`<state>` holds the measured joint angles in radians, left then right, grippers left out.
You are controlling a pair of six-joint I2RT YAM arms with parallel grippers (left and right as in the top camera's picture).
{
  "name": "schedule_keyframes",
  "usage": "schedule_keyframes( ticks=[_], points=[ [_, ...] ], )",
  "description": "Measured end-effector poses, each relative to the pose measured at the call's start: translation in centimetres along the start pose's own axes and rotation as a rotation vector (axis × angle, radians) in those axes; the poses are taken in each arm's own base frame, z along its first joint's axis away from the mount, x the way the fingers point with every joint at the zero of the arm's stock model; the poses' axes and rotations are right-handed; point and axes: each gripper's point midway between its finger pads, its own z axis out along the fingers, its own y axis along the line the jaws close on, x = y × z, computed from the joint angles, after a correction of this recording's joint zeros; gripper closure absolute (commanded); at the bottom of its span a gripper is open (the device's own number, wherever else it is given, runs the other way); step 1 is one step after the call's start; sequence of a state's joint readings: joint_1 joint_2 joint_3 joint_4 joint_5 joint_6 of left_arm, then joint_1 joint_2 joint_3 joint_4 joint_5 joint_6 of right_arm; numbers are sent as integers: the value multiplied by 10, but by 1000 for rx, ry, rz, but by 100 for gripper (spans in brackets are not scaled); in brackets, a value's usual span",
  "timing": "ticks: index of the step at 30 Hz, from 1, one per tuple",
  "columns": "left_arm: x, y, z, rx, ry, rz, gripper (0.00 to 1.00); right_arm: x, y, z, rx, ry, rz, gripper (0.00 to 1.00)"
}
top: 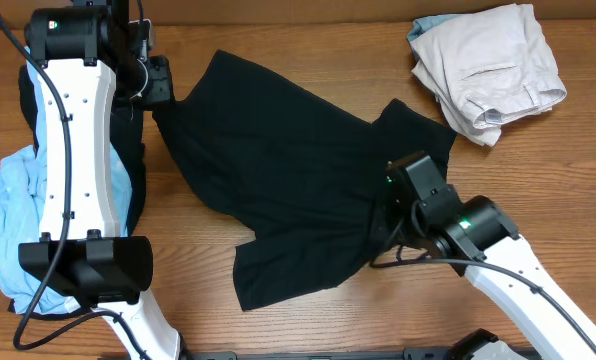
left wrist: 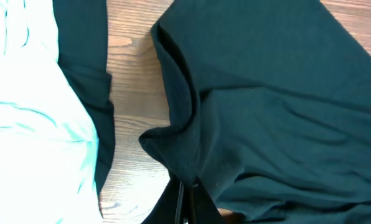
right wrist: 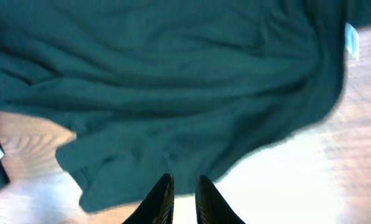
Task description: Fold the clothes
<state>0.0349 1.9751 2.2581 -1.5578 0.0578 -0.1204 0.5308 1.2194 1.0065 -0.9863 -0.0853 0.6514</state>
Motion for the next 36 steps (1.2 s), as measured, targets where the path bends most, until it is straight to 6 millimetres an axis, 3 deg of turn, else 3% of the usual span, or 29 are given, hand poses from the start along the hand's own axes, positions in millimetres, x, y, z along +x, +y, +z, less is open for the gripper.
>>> schedule_keyframes(
  ticks=[5,11,14,16,21,28,36],
  points=[
    [-4,0,0,-1,-17,1,96,1,4,31,19,42,-22,78],
    [-8,0,0,1,-32,2,96,39,5,83,112,217,-112,69],
    [-9,-1,0,1,-37,2,96,56,-4,103,172,293,-123,67],
    [-10,-1,0,2,-41,2,96,63,-13,115,214,334,-117,61],
    [-17,-1,2,5,-65,4,96,71,-28,131,272,393,-97,53],
    [-9,2,37,-2,-13,1,96,56,-41,130,250,411,14,51],
    [10,7,74,-15,65,-4,95,9,-86,125,235,351,221,52]
  ],
)
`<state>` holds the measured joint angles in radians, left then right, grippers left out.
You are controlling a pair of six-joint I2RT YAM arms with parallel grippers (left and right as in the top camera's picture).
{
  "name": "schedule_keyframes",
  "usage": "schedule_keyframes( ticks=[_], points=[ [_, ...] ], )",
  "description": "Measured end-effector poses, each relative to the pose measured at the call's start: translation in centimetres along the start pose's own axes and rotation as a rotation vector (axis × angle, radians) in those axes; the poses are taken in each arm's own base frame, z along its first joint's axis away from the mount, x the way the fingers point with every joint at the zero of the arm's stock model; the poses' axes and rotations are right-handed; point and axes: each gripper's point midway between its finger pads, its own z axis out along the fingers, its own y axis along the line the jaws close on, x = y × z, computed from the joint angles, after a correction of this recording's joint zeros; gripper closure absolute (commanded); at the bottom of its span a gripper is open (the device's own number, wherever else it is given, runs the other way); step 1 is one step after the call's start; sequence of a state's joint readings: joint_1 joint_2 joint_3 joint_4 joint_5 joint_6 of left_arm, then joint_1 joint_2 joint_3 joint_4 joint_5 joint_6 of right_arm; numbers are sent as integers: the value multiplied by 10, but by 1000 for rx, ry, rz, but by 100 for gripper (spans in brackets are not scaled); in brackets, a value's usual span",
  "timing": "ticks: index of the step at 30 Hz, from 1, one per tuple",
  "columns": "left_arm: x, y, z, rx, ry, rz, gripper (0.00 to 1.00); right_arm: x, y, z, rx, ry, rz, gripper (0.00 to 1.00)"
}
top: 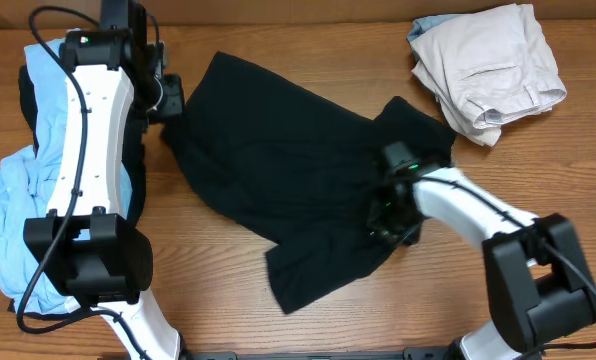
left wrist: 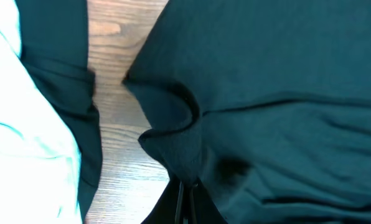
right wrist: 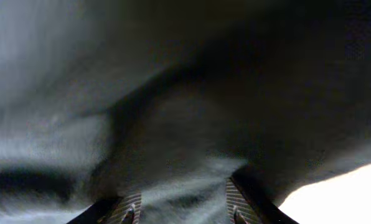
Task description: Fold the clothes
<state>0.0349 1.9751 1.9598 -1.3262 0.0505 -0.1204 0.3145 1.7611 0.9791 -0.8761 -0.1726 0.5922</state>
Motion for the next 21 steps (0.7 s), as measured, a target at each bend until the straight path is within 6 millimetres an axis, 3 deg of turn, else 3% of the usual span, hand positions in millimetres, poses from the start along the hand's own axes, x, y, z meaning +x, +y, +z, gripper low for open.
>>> schedule_keyframes(
  ticks=[6,10,12,15,21],
  points=[
    [3,-1,4,4,14,-1,96,-60,-30,-16,-121,-108,91,55],
    [4,-5,4,20,16,2,96,-77,-46,-26,-212,-103,114,57],
    [4,-8,5,25,14,7,96,-74,-49,-32,-233,-83,112,56],
    [2,-14,5,32,6,20,96,-57,-38,-50,-256,-74,56,55],
    [1,-17,5,38,-2,23,96,5,22,-105,-306,-141,-203,46]
  ],
)
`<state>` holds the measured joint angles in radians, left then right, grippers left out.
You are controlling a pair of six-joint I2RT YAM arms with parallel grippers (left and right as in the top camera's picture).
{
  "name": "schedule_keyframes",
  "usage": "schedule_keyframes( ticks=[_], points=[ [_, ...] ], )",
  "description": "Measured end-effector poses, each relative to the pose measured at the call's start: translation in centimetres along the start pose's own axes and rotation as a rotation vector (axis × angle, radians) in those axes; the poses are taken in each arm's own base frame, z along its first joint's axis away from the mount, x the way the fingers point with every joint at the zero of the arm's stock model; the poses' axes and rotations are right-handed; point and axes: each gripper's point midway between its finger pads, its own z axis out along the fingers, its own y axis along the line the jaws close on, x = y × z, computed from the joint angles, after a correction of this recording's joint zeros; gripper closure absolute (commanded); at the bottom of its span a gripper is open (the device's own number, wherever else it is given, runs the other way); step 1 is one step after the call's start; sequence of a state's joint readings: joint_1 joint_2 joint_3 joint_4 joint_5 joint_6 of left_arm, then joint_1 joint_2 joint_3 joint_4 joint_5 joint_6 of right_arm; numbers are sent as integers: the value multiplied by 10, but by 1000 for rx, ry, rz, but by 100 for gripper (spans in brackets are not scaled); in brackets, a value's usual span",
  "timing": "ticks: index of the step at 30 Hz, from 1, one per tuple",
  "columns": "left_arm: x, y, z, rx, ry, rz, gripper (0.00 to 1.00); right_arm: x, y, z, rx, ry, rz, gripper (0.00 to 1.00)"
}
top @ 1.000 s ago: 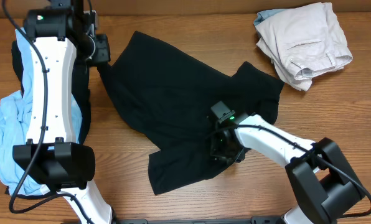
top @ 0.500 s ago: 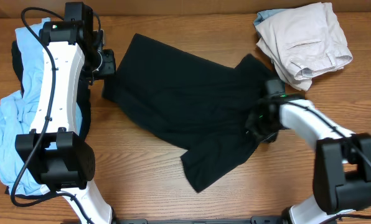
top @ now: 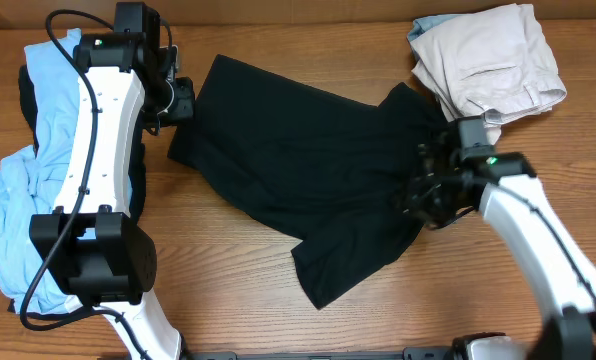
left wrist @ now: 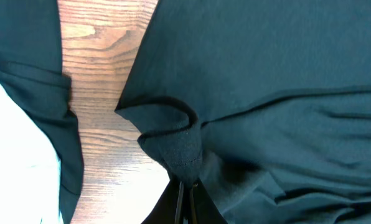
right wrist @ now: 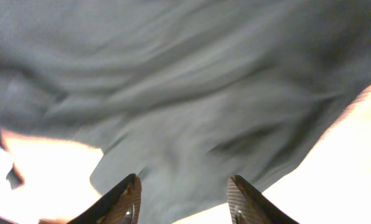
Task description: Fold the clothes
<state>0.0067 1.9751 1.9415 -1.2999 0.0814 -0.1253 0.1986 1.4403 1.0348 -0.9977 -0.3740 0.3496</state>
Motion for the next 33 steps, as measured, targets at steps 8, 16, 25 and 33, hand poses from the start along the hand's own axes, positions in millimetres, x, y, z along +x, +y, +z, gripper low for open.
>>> schedule_keyframes(
  ticks=[8,16,25,33],
  points=[
    [-2,0,0,1,-9,0,96,69,57,39,107,81,-293,33],
    [-6,-1,0,3,-23,1,96,122,48,92,260,213,-433,19],
    [-10,0,0,-3,-41,3,96,139,34,124,347,296,-495,5],
    [-10,2,0,-13,-43,3,96,137,33,125,349,286,-509,96]
  ],
)
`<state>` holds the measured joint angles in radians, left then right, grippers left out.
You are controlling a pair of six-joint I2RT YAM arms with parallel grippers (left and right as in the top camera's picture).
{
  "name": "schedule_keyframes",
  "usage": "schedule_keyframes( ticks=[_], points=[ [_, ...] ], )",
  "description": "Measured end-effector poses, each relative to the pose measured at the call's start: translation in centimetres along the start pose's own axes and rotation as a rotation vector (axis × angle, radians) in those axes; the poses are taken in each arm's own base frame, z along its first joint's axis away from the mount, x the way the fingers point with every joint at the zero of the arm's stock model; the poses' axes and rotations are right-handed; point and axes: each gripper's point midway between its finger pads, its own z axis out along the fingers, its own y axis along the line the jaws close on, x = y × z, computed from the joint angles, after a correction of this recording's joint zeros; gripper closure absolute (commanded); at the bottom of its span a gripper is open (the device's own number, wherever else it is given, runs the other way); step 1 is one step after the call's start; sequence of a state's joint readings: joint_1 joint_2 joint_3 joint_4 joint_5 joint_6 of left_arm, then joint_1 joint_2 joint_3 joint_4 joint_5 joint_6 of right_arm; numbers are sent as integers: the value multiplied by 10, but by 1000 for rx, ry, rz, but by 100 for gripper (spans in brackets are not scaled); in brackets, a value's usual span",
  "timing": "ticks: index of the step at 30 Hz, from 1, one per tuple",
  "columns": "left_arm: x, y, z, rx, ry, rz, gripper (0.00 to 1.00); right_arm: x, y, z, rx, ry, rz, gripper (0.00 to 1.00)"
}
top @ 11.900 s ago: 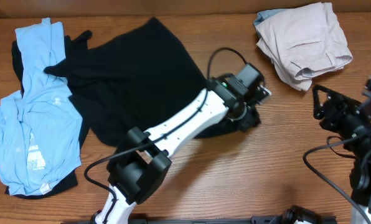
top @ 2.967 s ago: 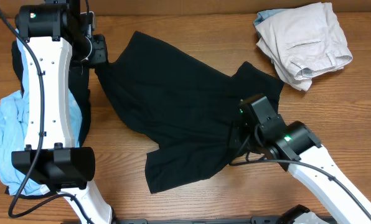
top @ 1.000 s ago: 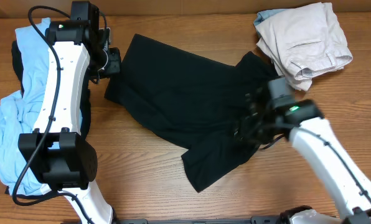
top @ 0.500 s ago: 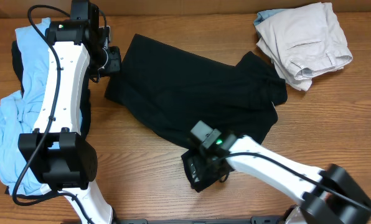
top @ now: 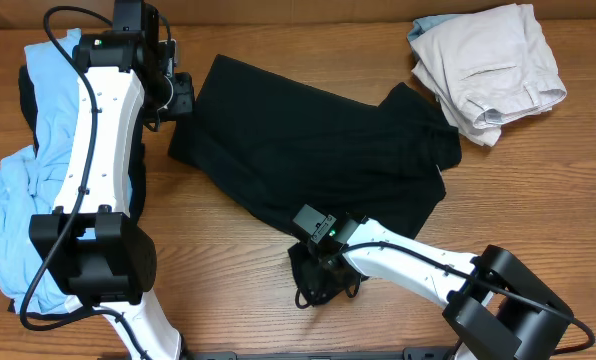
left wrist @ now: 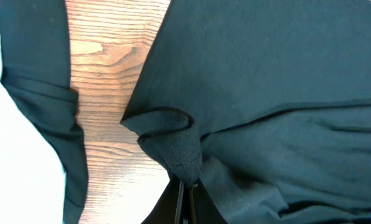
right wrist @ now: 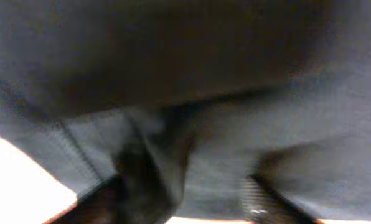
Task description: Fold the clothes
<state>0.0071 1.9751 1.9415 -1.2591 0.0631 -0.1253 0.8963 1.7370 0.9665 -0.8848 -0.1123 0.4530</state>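
Observation:
A black garment [top: 308,140] lies spread across the middle of the table. My left gripper [top: 178,97] is at its left edge. In the left wrist view that gripper [left wrist: 187,186] is shut on a pinched fold of the black cloth [left wrist: 173,140]. My right gripper [top: 323,250] is low over the garment's bunched bottom flap [top: 313,280]. The right wrist view is blurred. In it the right gripper [right wrist: 188,202] stands open, with its fingers [right wrist: 263,199] wide apart and dark cloth [right wrist: 235,93] filling the frame.
A heap of light blue clothes [top: 8,200] lies along the left edge, with another dark piece [top: 133,170] under the left arm. Folded beige trousers [top: 488,65] sit at the back right. Bare wood [top: 538,190] shows to the right and front.
My right gripper was at the garment's right edge and is now at its bottom flap in the front middle. The flap is more bunched. The left gripper still grips the left edge.
My left gripper stayed shut on the garment's left edge throughout. The right gripper's fingers were close together at the lower right part. Then it was open on the cloth, and the garment lay further right each time. Now it is open at the bottom flap.

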Motion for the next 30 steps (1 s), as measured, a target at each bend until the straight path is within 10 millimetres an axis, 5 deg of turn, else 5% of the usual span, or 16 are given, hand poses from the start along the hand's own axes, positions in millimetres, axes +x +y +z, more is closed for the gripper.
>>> schedule_keyframes(
  ticks=[8,12,16,20,24,30],
  points=[
    [9,10,-4,-45,36,-7,96,6,-24,-4,55,41,153,96],
    [7,20,-34,-52,36,-34,96,13,-62,-37,100,65,293,96],
    [-10,28,-94,-50,-75,-56,96,-14,-90,-119,37,-116,408,96],
    [-18,27,-154,-43,-211,-41,96,-36,-130,-245,-38,-441,501,96],
    [-25,21,-211,-28,-395,-24,96,-24,-166,-355,-35,-746,553,96],
    [-8,15,-293,-7,-628,-10,96,4,-180,-458,3,-1056,532,96]
  ],
)
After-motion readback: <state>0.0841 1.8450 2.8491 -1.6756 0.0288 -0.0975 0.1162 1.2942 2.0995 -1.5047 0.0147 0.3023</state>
